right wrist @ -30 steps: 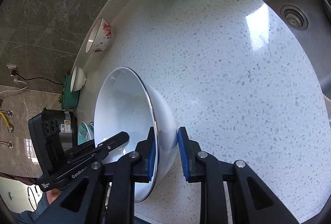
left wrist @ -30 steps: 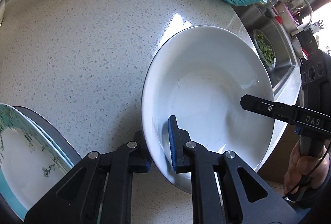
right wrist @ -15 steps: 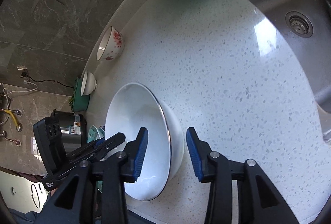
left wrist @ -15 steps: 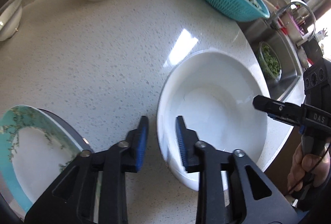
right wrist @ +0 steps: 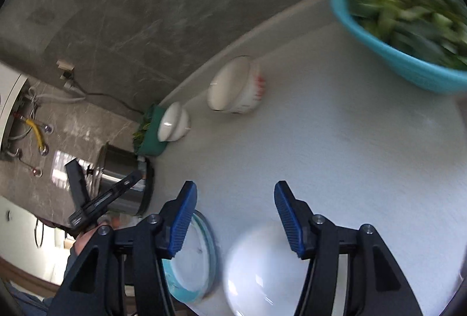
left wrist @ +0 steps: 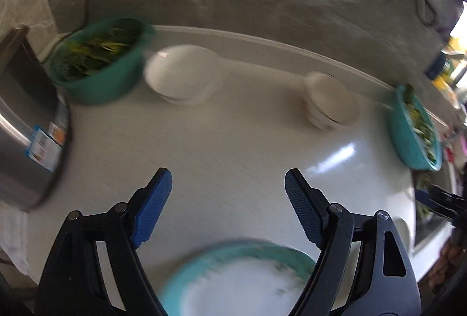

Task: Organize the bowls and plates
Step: 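Move the right gripper to the small white bowl and close on rim, then lift the small white bowl and lower it into the large white bowl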

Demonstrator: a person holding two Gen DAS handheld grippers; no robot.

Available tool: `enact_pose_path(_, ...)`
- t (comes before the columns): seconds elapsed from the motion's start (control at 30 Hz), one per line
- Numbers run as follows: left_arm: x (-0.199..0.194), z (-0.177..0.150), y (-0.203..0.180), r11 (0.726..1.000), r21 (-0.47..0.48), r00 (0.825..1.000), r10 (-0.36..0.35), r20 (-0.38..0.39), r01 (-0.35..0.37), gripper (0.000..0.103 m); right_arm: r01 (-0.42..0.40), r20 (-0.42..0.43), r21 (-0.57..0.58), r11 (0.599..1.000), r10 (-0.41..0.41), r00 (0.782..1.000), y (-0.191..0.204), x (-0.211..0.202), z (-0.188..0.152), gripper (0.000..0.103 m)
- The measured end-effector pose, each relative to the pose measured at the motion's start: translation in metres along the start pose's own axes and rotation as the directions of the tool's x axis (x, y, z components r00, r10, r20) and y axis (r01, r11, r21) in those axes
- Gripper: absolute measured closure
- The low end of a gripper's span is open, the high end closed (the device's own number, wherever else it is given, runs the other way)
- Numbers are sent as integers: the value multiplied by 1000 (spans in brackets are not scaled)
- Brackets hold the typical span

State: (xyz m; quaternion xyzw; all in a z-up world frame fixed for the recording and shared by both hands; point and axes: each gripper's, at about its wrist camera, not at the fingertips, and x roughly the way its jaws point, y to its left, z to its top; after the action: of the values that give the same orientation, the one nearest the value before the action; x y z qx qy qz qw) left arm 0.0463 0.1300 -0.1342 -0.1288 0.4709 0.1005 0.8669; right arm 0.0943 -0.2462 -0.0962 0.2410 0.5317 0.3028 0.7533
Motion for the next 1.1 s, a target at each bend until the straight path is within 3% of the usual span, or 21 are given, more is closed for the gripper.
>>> enact_pose_path(0.17,40,52,57,995,-48,996,87,-4,-87,24,-42,-66,-81,996,36,997,74,86,48,38)
enact_pose_path(0.27,70,76,83,992,-72,995,99,-8,-99,24,-44,-133,-126,991,27,991,104,142,76,36)
enact_pose_path(0.4,102,97,111,990,-126,998,57,-31,-60,24,-6,-190,-141,990,-21,982,132,212,110,35)
enact_pose_path(0.63,143,116,131,989,-145,998,0,-63,-9,25,80,-246,-205,975,-131,960,149,295,137,35)
enact_pose_path(0.7,151,119,132,990,-141,997,-6,-75,-4,32,95,-268,-179,979,-142,953,145,311,141,35)
enact_pose_path(0.83,169,122,132,993,-119,995,-11,-104,-1,56,107,-303,-191,976,-162,939,143,338,141,36)
enact_pose_path(0.97,182,125,135,992,-124,993,-11,-119,-4,73,114,-338,-185,976,-173,925,134,361,141,41)
enact_pose_path(1.07,187,127,135,994,-113,993,-17,-118,4,79,102,-357,-186,977,-164,920,133,372,138,53)
enact_pose_path(1.1,188,126,136,994,-109,993,-25,-116,13,80,99,-366,-190,977,-164,916,133,375,137,63)
